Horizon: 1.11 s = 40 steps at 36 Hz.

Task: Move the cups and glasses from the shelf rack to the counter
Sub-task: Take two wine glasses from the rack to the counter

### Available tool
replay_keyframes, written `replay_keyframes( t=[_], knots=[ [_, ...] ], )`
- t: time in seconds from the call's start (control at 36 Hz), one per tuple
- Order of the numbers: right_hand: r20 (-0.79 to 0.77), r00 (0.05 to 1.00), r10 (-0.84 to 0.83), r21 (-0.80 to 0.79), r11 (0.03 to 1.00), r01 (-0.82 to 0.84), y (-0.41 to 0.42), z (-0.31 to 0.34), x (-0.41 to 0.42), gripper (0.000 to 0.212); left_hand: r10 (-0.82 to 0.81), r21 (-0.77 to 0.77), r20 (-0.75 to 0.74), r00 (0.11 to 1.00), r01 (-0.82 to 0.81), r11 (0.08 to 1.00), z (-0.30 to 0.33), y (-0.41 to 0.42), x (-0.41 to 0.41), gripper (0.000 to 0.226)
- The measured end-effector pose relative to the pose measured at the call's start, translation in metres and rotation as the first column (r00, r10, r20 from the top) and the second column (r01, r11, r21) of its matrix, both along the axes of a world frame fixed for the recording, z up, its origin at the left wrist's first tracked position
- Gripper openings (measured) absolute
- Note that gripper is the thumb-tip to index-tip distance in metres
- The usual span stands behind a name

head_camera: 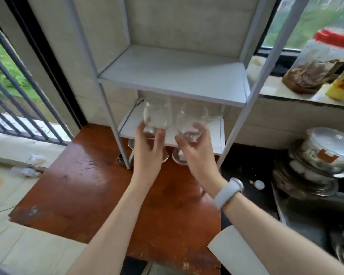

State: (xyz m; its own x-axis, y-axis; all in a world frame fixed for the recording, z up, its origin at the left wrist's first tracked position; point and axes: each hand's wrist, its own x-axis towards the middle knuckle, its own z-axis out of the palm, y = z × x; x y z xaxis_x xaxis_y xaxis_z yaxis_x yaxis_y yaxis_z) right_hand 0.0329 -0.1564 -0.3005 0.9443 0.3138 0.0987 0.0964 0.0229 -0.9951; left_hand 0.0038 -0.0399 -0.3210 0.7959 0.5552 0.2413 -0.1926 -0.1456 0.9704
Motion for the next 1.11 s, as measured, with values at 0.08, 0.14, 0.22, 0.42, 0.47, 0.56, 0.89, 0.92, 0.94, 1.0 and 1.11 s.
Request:
replay_keyframes(
  t=[0.08, 0.14, 0.22, 0.42, 0.47, 0.56, 0.89, 0.92, 0.94, 1.0, 1.11],
  knots=[
    [-0.030, 0.999, 0.031, 0.026, 0.999, -0.030, -0.024, 0.000, -0.037, 0.044, -0.023, -0.002, -0.018, 1.000, 0.023, 1.000, 0.004, -0.013, -0.040, 0.048],
    [-0.021, 1.000, 0.015, 0.027, 1.000, -0.014, -0.045, 0.001, -0.058, 0.044, -0.068, 0.027, -0.046, 0.997, 0.069, 0.997, 0.005, -0.029, -0.064, 0.046],
    [-0.002, 0.999, -0.043, -0.041, 0.998, 0.043, -0.088, 0.001, -0.089, 0.048, -0.167, 0.061, -0.087, 0.982, 0.172, 0.983, 0.007, -0.064, -0.093, 0.062],
    [-0.014, 0.975, -0.222, -0.048, 0.974, 0.221, -0.232, 0.007, -0.151, 0.047, -0.446, 0.039, -0.146, 0.883, 0.456, 0.889, 0.014, -0.187, -0.129, 0.057],
    [-0.029, 0.951, -0.309, -0.048, 0.950, 0.307, -0.281, 0.010, -0.174, 0.046, -0.525, 0.032, -0.151, 0.837, 0.535, 0.844, 0.019, -0.234, -0.133, 0.045],
    [-0.045, 0.899, -0.436, -0.092, 0.898, 0.431, -0.350, 0.015, -0.211, 0.053, -0.641, 0.016, -0.132, 0.756, 0.648, 0.761, 0.025, -0.304, -0.139, 0.046],
    [0.062, 0.337, -0.939, -0.145, 0.326, 0.934, -0.634, 0.033, -0.452, 0.043, -0.971, 0.065, -0.038, 0.238, 0.970, 0.235, 0.053, -0.653, -0.273, 0.033],
    [0.063, 0.284, -0.957, -0.150, 0.272, 0.951, -0.648, 0.034, -0.472, 0.043, -0.981, 0.058, -0.040, 0.189, 0.981, 0.187, 0.053, -0.675, -0.289, 0.035],
    [0.064, 0.229, -0.971, -0.157, 0.217, 0.964, -0.662, 0.034, -0.492, 0.042, -0.989, 0.055, -0.044, 0.138, 0.989, 0.136, 0.052, -0.696, -0.305, 0.039],
    [0.066, 0.111, -0.992, -0.169, 0.099, 0.981, -0.686, 0.033, -0.528, 0.042, -0.998, 0.063, -0.060, 0.027, 0.998, 0.023, 0.053, -0.733, -0.336, 0.042],
    [0.087, -0.114, -0.990, -0.202, -0.129, 0.971, -0.725, 0.029, -0.595, 0.040, -0.979, 0.081, -0.082, -0.188, 0.978, -0.194, 0.055, -0.799, -0.393, 0.038]
  ],
)
